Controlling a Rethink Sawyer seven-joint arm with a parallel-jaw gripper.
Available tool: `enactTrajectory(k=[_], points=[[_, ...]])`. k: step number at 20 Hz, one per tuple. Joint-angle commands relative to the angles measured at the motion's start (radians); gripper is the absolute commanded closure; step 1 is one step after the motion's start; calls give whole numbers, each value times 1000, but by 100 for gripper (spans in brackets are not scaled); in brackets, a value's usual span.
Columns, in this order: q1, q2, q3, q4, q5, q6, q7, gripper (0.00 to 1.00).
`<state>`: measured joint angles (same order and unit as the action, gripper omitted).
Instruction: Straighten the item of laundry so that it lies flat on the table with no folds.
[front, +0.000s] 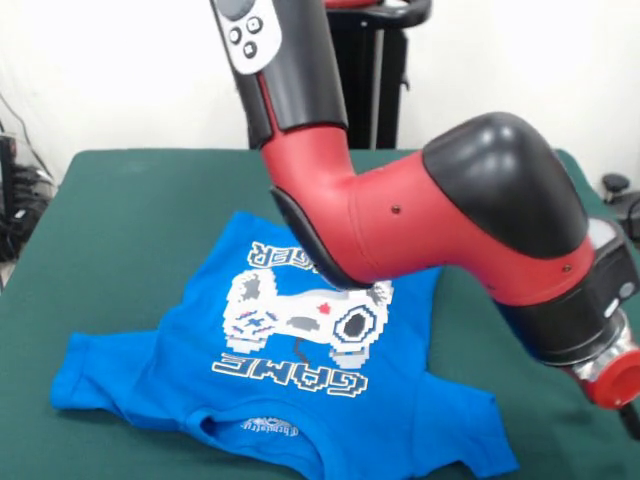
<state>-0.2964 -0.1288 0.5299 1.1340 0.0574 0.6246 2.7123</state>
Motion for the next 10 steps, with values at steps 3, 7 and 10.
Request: enactTrajectory(k=[3,7,10], points=[[126,-39,-79,21,-111,32,-64,0],[266,-140,-314,-85,-201,114,85,0],[340,-164,-409,-152,-212,231,159,0]])
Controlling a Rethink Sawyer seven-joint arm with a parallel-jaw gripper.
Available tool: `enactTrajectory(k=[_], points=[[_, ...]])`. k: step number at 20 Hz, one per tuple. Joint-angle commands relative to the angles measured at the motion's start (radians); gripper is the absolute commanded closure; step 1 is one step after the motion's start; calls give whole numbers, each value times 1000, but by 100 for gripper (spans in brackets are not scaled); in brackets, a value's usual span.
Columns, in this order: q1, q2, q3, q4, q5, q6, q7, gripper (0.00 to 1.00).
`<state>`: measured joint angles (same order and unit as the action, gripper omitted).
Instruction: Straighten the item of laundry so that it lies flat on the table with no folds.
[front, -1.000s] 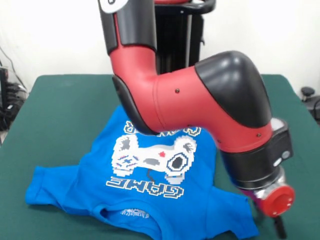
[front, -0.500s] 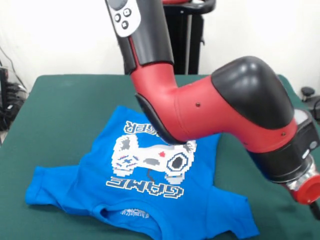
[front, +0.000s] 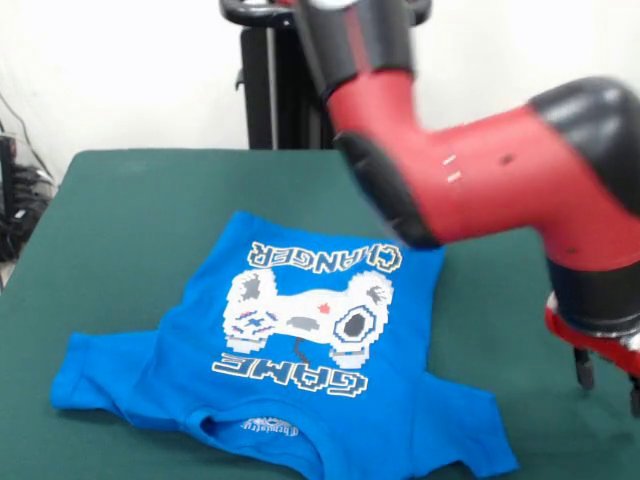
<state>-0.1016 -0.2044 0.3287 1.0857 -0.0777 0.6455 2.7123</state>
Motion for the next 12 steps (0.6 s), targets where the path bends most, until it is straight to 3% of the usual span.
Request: enactTrajectory(k=[1,5,8,9,12], points=[[165,-93,-235,-127,-76,256,180,0],[229,-94,-330,-198,-88,355,238,0],[242,-91,-352,-194,-90,311,230,0],[242,-89,-357,-189,-77,287,210,100],[270,-89,-411,-208,-105,288,255,100]])
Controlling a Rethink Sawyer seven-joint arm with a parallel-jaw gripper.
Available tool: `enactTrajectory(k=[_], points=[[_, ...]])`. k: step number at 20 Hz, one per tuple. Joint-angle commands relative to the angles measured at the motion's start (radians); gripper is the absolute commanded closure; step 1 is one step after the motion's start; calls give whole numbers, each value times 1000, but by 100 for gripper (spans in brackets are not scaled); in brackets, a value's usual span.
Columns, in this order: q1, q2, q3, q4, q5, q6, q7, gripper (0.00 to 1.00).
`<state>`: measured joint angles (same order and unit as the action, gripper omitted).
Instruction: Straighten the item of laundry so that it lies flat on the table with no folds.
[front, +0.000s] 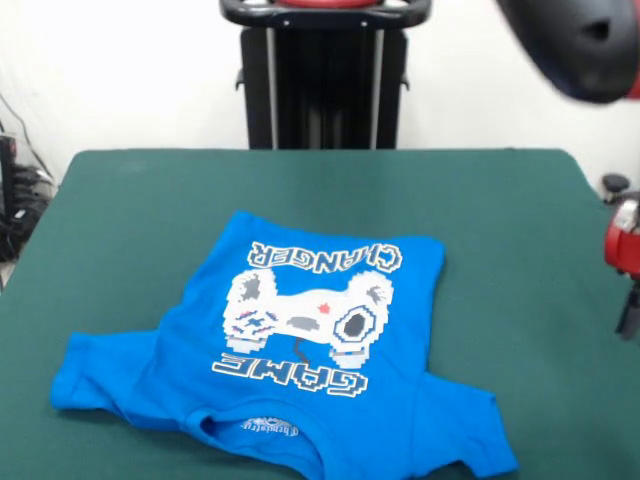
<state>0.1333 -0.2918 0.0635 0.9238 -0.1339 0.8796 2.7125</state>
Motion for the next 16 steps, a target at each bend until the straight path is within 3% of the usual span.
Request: enactTrajectory(k=[1,4,7,11,16], points=[[64,7,-202,-76,-80,47,299,100],[106,36,-292,-133,-125,36,325,100],[100,36,-301,-157,-123,37,263,100],[94,47,-344,-225,-188,18,163,100],[93,96,-358,-231,-223,-66,184,100]])
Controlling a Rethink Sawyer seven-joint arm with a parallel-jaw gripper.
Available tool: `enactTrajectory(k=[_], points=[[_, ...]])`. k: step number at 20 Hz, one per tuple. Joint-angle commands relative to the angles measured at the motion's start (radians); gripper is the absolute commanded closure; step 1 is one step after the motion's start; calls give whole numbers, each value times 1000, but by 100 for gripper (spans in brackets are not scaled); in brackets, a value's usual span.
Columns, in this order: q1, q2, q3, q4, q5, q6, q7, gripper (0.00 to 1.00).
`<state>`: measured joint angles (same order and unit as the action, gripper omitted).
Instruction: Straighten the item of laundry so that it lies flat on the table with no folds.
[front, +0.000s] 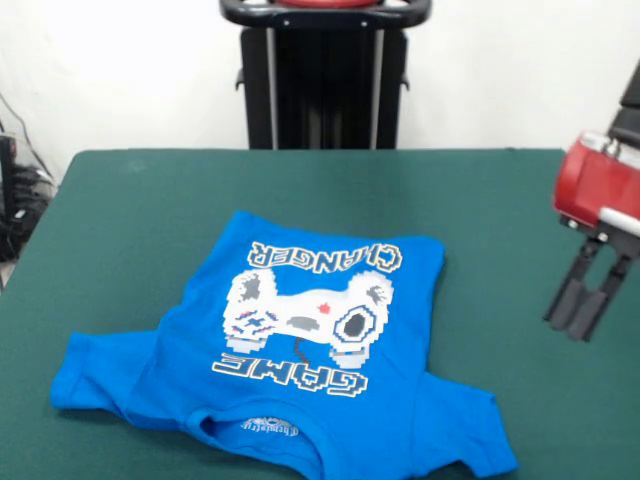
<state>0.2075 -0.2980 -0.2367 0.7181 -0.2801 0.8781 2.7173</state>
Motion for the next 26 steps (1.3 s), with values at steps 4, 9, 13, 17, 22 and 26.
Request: enactTrajectory(k=[4,9,13,17,22,26], points=[[14,176,-81,-38,-109,-195,271,100],[15,206,-93,-28,-88,-220,271,100],[-6,210,-50,-2,-31,-248,234,100],[5,240,-78,-14,-32,-278,265,100],[36,265,-158,-35,-64,-256,297,100],[71,255,-205,-6,-50,-201,319,100]])
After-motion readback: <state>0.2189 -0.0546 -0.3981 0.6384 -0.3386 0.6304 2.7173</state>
